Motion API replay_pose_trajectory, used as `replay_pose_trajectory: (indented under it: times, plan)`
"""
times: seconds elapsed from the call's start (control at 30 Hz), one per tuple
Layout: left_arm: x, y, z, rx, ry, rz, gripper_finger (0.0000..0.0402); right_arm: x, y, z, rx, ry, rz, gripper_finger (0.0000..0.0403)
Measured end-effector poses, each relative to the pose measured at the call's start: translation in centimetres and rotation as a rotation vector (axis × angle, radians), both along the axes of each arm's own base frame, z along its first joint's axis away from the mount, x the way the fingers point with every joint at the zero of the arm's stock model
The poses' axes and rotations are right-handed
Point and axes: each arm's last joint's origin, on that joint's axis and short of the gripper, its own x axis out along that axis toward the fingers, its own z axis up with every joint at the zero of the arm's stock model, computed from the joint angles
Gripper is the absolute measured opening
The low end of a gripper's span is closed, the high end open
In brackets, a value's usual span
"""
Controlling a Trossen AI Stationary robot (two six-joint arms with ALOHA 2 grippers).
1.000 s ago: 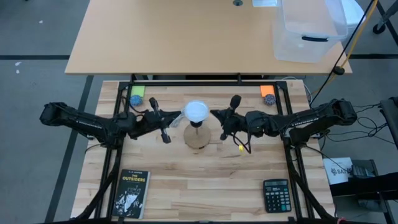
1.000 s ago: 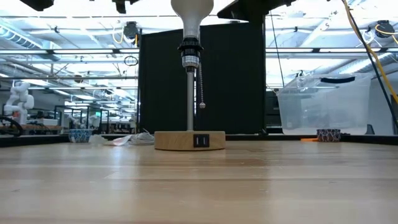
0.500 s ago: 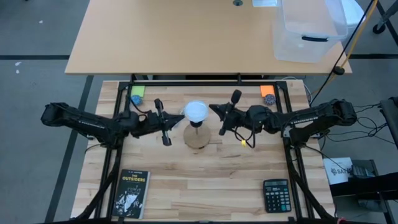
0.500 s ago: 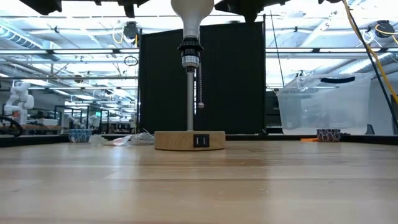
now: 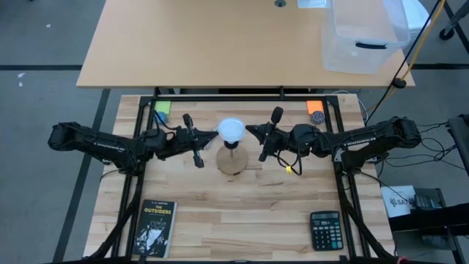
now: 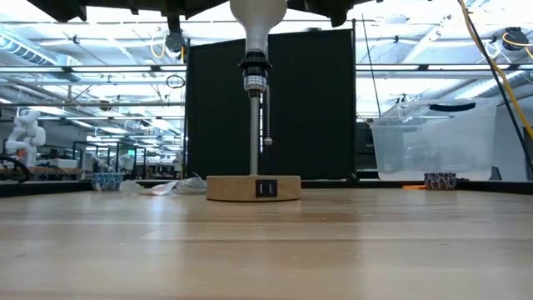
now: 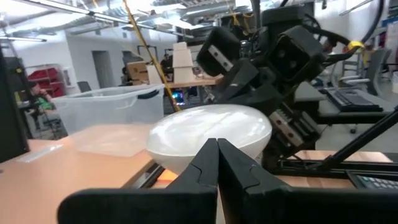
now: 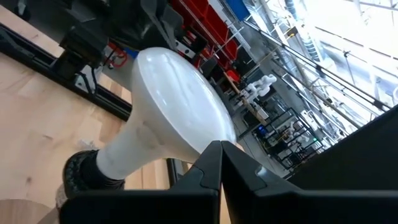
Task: Screw lightbulb
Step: Insert the lightbulb on the lamp
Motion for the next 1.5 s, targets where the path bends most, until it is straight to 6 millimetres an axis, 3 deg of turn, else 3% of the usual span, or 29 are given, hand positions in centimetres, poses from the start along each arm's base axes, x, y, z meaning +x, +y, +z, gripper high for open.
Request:
replay_pose_trajectory:
  times: [0.33, 0.53, 0.73, 0.87, 1.1, 1.3, 1.5]
  plan:
    - [0.0, 0.4, -1.0, -0.038, 0.083, 0.132, 0.0000, 0.1, 1.6, -0.8, -0.013, 0.071, 0.109, 0.0000]
    - [-0.1, -0.2, -1.3, -0.046, 0.124, 0.103, 0.0000, -0.1, 2.7, -1.3, 0.017, 0.124, 0.141, 0.0000]
    - [0.0, -0.6, -3.8, -0.143, 0.317, 0.106, 0.0004, 0.0, 2.7, -2.2, 0.166, 0.162, 0.162, 0.0000]
    - [1.0, -0.7, -5.4, -0.200, 0.371, 0.119, 0.0028, 0.5, 2.0, -2.8, 0.240, 0.144, 0.128, 0.0007]
    - [2.9, -0.9, -8.6, -0.226, 0.454, 0.119, 0.0106, 1.4, 0.4, -3.9, 0.405, 0.102, 0.027, 0.0081]
    - [4.3, -0.9, -10.1, -0.231, 0.425, 0.114, 0.0195, 2.2, 0.0, -4.3, 0.510, 0.046, 0.062, 0.0176]
    - [5.2, -0.8, -10.9, -0.234, 0.394, 0.098, 0.0249, 3.5, -1.0, -5.3, 0.582, -0.026, 0.055, 0.0222]
